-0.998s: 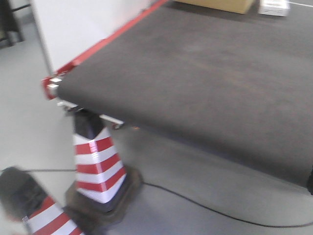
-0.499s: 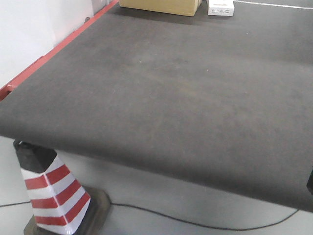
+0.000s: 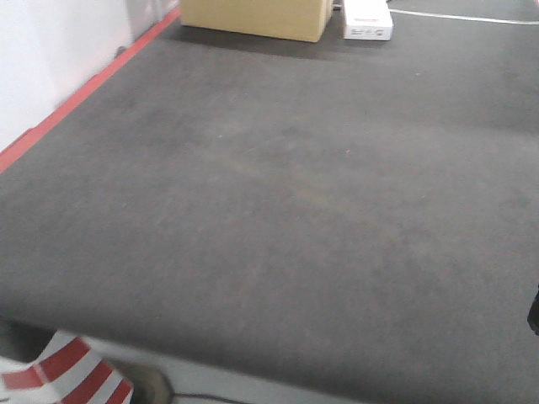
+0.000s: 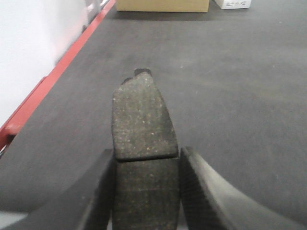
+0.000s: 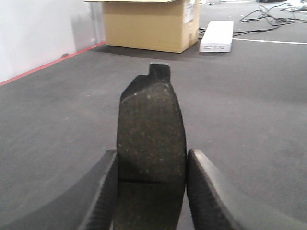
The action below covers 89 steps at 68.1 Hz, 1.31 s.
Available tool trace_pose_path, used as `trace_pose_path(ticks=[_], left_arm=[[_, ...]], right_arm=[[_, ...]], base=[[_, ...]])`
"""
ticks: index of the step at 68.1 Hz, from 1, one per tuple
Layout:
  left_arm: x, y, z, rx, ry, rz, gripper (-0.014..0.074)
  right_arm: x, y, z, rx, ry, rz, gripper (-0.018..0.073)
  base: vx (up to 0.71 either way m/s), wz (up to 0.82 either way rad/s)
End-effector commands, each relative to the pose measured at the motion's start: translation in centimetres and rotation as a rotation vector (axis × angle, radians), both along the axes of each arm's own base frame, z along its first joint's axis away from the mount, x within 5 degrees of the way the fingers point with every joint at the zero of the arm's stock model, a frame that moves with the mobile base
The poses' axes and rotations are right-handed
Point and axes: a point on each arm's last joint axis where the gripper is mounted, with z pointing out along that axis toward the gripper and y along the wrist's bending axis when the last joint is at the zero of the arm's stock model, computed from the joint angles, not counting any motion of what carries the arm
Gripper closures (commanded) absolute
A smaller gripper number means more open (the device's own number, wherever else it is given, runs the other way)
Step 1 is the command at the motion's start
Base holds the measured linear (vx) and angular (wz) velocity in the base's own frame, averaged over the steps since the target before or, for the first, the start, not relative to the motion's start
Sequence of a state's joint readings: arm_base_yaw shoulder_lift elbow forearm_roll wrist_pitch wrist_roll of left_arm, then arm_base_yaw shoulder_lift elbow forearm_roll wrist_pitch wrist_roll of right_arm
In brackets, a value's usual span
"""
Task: Move and align brake pads A on conveyor
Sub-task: 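Turn the base to face the black conveyor belt and approach it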
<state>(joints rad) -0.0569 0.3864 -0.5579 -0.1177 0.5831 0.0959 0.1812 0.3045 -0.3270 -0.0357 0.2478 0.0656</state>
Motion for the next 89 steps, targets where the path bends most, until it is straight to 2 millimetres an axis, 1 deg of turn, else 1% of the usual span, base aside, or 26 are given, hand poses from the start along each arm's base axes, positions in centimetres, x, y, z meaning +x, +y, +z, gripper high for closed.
trace_pose_path(ticks=[1,47,89], left_arm=[[0.15,-0.01,1.78,-0.022,-0.119,0.004,0.0524],[0.15,-0.01,1.78,-0.022,-0.119,0.004,0.0524],[0.15,-0.01,1.78,-0.022,-0.119,0.004,0.0524]], right_arm=[[0.05,0.03,1.92,0.014,-0.127,0.003,0.0536],[0.05,0.03,1.92,0.014,-0.127,0.003,0.0536],[0.05,0.03,1.92,0.014,-0.127,0.003,0.0536]], base=[[0.24,-0.24],[0.16,-0.42],[0.00,0.02]])
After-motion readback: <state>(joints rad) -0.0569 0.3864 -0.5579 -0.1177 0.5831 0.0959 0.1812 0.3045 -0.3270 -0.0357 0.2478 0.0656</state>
